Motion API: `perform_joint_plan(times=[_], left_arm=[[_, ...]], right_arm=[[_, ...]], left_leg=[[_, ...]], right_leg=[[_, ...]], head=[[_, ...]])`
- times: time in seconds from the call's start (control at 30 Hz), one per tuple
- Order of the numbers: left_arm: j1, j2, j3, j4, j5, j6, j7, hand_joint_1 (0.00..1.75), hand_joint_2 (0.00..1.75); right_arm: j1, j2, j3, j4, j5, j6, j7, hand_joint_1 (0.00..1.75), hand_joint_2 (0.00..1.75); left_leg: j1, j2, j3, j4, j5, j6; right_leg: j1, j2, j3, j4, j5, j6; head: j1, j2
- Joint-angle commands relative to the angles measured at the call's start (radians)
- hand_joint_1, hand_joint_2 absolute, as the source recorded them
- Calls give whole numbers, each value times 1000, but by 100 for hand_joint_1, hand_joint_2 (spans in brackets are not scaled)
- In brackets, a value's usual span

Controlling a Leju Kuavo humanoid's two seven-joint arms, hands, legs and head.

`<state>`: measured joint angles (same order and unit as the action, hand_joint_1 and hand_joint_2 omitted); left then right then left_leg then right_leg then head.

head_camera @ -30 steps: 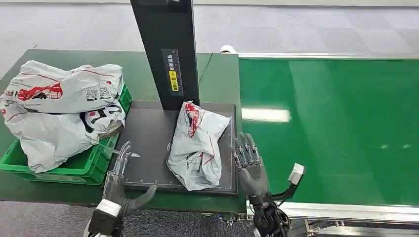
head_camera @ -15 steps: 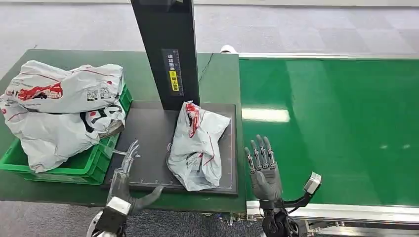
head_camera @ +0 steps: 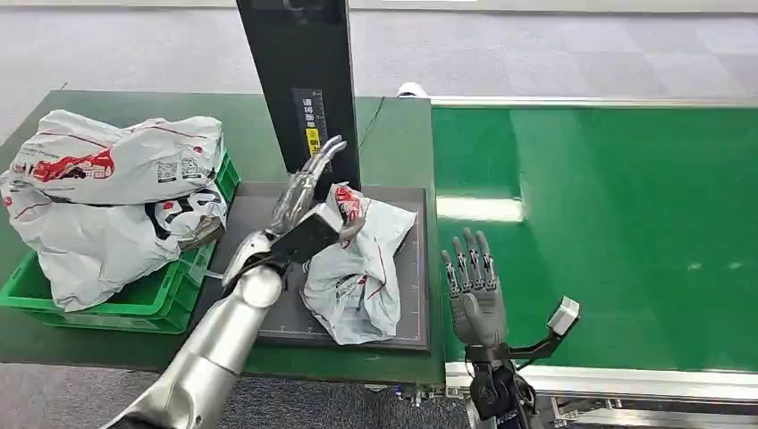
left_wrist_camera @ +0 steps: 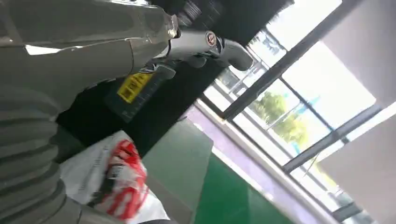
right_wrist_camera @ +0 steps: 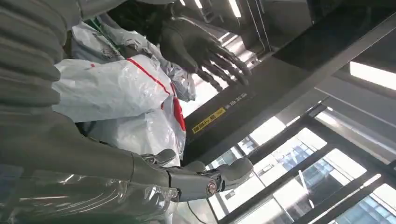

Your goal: Moved the parcel from conveyor to table for the left to box.

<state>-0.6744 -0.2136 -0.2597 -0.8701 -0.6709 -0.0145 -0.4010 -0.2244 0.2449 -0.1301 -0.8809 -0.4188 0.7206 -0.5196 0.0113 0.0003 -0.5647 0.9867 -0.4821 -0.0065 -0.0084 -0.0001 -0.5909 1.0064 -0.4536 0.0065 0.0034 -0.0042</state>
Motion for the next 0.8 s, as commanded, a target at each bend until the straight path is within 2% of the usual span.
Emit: perform_joint_plan(times=[0.03, 0.4, 0.57, 0.8], left_arm=[[-231, -23, -177, 455, -82, -1, 55, 0, 175], [-191, 72, -290, 530, -184, -1, 99, 0, 175], [-195, 126, -306, 482, -212, 65, 92, 0, 175], [-232, 182, -298, 391, -212, 35, 106, 0, 175]], right_arm=[[-34, -11, -27, 61, 1, -6, 3, 0, 175], [35, -20, -92, -9, -13, -9, 14, 0, 175], [58, -16, -103, -20, -12, -6, 17, 0, 175], [71, -14, -102, -24, -8, -9, 18, 0, 175]], left_leg=[[0, -2, 1, -1, 0, 0], [0, 1, 1, -2, 0, 0], [0, 2, 0, -1, -1, 0], [0, 2, -1, 0, 0, 0]], right_leg=[[0, -2, 2, -1, -1, 0], [0, 1, 1, -2, 0, 0], [0, 1, -1, -1, 0, 0], [0, 1, -2, 0, 0, 0]], head=[[0, 0], [0, 0], [0, 0], [0, 0]])
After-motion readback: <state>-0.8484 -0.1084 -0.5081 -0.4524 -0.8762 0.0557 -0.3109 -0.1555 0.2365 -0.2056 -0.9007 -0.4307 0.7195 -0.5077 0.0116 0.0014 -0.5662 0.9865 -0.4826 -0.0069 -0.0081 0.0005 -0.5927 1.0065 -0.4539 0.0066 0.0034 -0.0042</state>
